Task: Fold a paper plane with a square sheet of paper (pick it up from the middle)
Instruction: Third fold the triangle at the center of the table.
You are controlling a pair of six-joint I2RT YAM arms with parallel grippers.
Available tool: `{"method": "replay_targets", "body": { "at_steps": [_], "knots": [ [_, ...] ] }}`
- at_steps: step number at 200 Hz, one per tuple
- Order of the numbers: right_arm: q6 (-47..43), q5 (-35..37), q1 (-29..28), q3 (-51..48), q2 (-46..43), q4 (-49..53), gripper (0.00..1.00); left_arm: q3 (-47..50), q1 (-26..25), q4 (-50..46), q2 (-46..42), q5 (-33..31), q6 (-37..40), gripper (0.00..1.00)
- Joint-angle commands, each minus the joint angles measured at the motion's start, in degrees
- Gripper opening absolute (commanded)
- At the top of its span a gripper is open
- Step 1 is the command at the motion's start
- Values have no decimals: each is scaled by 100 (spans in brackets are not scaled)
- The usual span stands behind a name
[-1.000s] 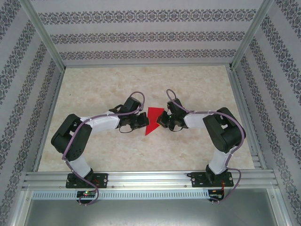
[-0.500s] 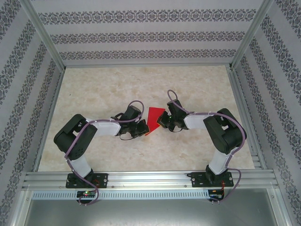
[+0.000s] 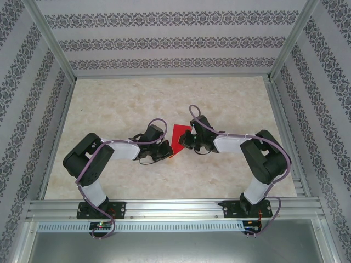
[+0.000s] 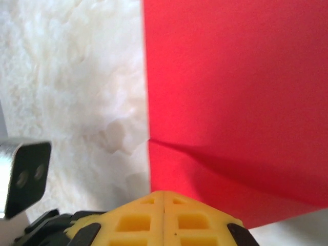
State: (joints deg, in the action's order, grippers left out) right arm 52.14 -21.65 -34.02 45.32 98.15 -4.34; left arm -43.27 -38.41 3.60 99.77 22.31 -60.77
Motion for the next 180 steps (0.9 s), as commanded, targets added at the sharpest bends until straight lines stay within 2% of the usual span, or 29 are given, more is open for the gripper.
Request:
{"method": "replay_targets", "body": {
  "at_steps": [1, 41, 93, 127, 180],
  "knots": [
    [-136, -125, -178, 70, 65, -202, 2, 194, -61, -422, 166, -367, -98, 0],
    [15, -85, -340, -29, 268, -310, 2, 139, -61, -509, 181, -381, -101, 0],
    [2, -106, -280, -27, 601, -159, 2, 85, -63, -823, 256, -492, -180, 0],
    [-200, -120, 280, -298, 622, -220, 2, 63, -61, -1167, 410, -554, -274, 0],
    [-1061, 158, 1297, -303, 410, 374, 2, 63, -61, -1423, 513, -537, -278, 0]
  ]
}}
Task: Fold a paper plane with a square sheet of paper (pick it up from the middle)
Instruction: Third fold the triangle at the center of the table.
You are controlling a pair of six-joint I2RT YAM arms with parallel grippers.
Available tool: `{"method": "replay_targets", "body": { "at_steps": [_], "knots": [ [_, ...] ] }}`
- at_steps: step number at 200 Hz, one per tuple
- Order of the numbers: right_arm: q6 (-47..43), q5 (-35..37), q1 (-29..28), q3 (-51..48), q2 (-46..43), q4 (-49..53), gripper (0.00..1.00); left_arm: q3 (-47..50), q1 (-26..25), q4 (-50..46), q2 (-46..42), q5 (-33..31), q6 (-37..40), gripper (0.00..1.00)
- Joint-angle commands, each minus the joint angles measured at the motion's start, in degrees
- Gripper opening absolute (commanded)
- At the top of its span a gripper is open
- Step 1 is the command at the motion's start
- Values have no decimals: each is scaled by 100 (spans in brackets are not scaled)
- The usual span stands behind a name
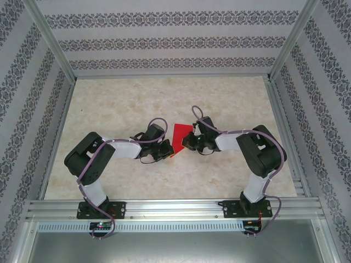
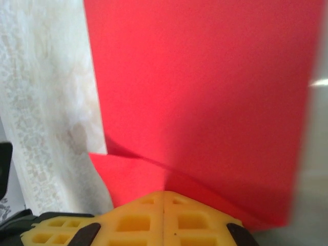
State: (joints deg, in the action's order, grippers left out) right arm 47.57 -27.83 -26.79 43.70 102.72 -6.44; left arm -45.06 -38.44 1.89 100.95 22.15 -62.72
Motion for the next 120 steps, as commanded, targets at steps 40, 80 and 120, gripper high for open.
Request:
{"method": "replay_targets", "body": {
  "at_steps": [40, 80, 120],
  "knots": [
    [-740, 784, 662, 120, -683, 908, 2, 53, -59, -1403, 375, -525, 84, 0],
    [-427, 735, -196, 132, -889, 800, 3, -10, -59, -1418, 362, -500, 144, 0],
    [0, 519, -832, 192, -379, 282, 3, -39, -59, -1413, 362, -482, 163, 0]
  ]
}}
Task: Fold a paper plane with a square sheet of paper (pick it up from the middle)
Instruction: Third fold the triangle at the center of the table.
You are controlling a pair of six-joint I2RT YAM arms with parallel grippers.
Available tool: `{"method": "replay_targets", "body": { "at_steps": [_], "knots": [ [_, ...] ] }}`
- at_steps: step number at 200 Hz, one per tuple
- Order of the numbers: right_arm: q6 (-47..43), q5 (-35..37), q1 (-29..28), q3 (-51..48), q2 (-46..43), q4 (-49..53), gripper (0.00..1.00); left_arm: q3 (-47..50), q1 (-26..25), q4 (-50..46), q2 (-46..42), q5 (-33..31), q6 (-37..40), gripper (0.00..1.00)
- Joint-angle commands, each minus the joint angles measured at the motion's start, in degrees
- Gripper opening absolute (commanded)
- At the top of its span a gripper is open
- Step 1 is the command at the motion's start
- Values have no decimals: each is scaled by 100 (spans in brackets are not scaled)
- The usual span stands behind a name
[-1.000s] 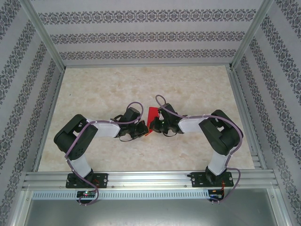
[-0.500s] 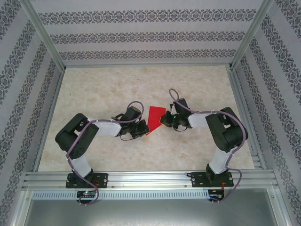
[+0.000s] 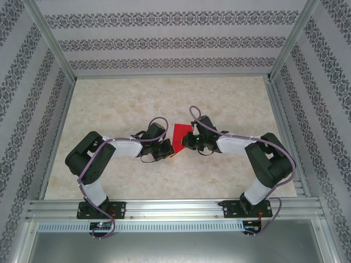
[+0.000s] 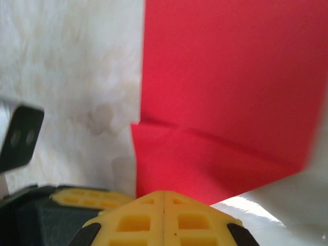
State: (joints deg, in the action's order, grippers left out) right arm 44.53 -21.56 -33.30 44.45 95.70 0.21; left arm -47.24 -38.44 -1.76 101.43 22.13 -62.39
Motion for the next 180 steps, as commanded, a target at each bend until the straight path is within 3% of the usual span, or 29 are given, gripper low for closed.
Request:
{"method": "replay_targets", "body": {
  "at_steps": [1, 43, 109, 154, 180],
  "knots": [
    [311, -119, -183, 126, 342, -395, 3, 180, -59, -1051, 315, -476, 131, 0],
    [270, -16, -77, 132, 612, -256, 2, 178, -59, -1094, 290, -479, 181, 0],
    [115, 599, 1188, 55, 495, 592, 2, 217, -59, -1123, 255, -455, 316, 0],
    [64, 406, 960, 11, -259, 303, 2, 63, -59, -1182, 264, -426, 486, 0],
    [110, 168, 515, 169, -118, 143, 2, 23, -59, -1186, 275, -397, 509, 0]
  ]
}}
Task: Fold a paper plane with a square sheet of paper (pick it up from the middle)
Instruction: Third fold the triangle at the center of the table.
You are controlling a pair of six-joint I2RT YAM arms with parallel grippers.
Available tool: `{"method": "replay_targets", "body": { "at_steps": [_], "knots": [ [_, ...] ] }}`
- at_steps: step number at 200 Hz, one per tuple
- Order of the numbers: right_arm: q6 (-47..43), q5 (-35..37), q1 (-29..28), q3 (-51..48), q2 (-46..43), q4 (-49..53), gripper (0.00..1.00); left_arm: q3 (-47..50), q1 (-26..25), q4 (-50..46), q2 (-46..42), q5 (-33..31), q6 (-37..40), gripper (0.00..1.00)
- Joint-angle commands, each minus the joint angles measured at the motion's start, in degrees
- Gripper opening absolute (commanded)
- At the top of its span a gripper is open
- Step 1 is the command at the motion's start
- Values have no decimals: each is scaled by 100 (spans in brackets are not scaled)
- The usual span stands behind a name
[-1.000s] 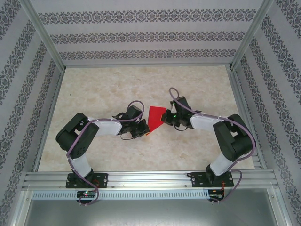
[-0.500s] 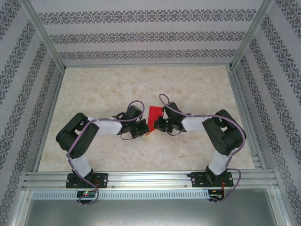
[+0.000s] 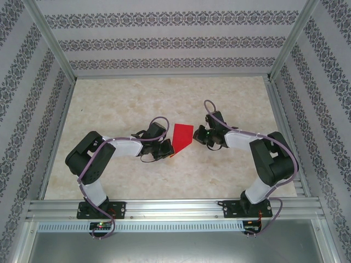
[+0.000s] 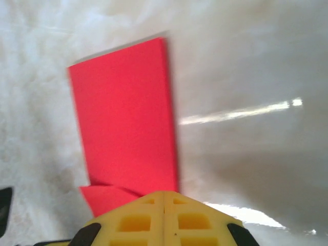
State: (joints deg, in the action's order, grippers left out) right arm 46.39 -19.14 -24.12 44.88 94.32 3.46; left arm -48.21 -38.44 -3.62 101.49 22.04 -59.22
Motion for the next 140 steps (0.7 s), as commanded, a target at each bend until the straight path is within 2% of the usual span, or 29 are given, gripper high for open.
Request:
{"method": "replay_targets", "body": {
  "at_steps": [1, 52, 140],
  "knots": [
    [-72, -78, -424, 130, 31, -194, 2, 119, -59, -1001, 271, -391, 192, 0],
    [192, -585, -864, 490, 849, -549, 2, 58, -59, -1009, 258, -317, 279, 0],
    [228, -108, -779, 634, 1421, 547, 2, 230, -70, -1396, -137, 23, 975, 0]
  ]
}}
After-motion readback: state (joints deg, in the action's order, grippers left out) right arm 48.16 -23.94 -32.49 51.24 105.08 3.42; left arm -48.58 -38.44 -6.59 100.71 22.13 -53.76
